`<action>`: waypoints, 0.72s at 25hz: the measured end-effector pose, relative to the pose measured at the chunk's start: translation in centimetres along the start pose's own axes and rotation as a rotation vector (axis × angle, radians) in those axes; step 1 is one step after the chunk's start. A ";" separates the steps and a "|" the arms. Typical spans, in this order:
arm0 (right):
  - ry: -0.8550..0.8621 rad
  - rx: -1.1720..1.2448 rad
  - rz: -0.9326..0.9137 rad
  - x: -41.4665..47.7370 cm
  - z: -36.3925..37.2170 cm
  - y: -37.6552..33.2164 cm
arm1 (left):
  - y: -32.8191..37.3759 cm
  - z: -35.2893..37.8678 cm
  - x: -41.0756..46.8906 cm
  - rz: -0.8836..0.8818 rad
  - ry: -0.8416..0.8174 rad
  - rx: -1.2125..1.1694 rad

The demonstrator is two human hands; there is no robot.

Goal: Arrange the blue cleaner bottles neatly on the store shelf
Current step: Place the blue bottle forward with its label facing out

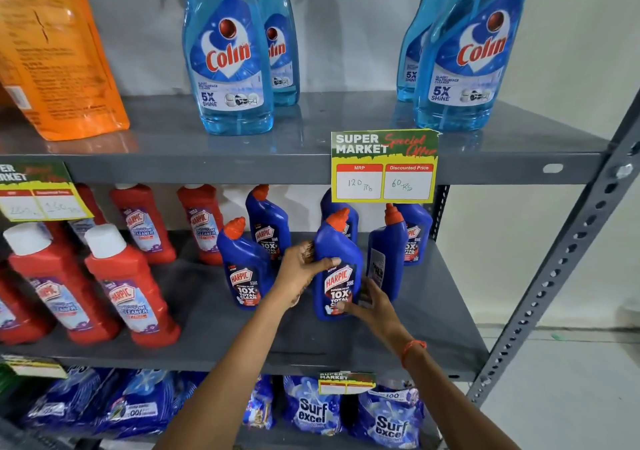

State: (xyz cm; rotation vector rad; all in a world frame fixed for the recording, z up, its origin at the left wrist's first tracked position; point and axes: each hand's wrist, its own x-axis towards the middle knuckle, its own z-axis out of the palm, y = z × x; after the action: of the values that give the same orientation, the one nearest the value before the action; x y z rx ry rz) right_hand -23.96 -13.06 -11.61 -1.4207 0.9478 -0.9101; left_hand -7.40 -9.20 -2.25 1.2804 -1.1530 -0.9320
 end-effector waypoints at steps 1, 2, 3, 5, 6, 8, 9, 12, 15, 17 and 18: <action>0.014 -0.026 -0.003 0.2 0.0 0.1 | -0.1 -0.4 0.0 -0.002 -0.034 0.003; 0.031 -0.030 -0.005 0.3 0.3 0.3 | -0.4 -0.8 0.0 0.002 -0.057 0.010; 0.044 -0.021 -0.005 0.3 0.6 0.4 | -0.7 -1.1 0.0 0.009 -0.069 0.020; 0.064 -0.032 -0.008 0.3 1.2 0.8 | -1.2 -1.6 0.0 0.016 -0.082 0.029; 0.067 -0.051 -0.011 0.3 1.4 1.0 | -1.3 -1.8 0.0 0.014 -0.089 0.023; 0.080 -0.088 -0.019 0.3 1.7 1.0 | -1.6 -2.3 0.1 0.015 -0.106 0.001; 0.091 -0.098 -0.023 0.3 1.9 1.0 | -1.7 -2.5 0.1 0.016 -0.116 -0.001; 0.124 -0.130 -0.040 0.1 2.5 1.2 | -2.0 -3.0 0.0 0.014 -0.145 0.011; 0.128 -0.150 -0.045 -0.2 2.7 1.1 | -2.1 -3.2 0.0 0.000 -0.142 0.014; 0.104 -0.135 -0.048 -0.6 2.8 0.6 | -1.9 -3.0 -0.1 -0.014 -0.135 0.060; 0.118 -0.119 -0.068 -1.0 2.9 0.5 | -1.6 -2.8 -0.3 -0.010 -0.126 0.103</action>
State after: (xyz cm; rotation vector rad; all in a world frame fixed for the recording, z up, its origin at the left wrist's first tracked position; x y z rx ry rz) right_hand -21.72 -11.07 -12.26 -1.5208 1.0626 -1.0111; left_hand -4.60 -8.50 -3.72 1.3262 -1.3082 -0.9825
